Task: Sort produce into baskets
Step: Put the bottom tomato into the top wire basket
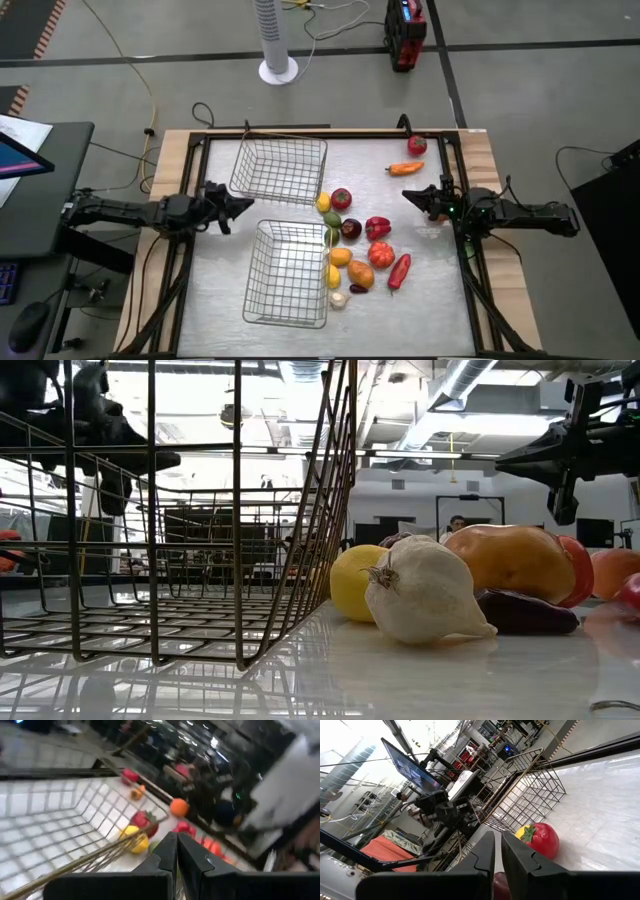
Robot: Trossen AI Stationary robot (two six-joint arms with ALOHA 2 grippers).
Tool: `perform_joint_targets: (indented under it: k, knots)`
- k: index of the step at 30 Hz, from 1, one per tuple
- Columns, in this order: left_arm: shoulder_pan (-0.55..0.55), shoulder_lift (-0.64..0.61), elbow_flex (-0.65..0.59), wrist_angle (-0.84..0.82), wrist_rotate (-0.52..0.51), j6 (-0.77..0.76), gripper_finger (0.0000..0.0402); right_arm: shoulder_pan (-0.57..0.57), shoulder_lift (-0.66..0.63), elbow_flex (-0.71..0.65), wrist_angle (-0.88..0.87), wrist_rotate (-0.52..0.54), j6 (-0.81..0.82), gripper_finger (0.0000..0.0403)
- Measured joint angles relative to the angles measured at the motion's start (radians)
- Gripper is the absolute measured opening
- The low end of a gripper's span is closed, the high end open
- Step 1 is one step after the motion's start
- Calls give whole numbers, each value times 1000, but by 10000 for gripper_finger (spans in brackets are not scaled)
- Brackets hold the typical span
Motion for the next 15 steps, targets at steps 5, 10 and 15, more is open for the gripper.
perform_joint_targets:
  k: [5, 10, 15]
  knots:
    - [0, -1, 14, 92, -56, -111, 0, 0, 0, 0, 0, 1, 0, 60]
    - [0, -1, 15, 153, -87, -131, 0, -11, 0, -4, 38, 37, 0, 60]
    - [0, 1, 16, 173, -108, -328, 0, -34, 0, -5, 118, 75, 92, 60]
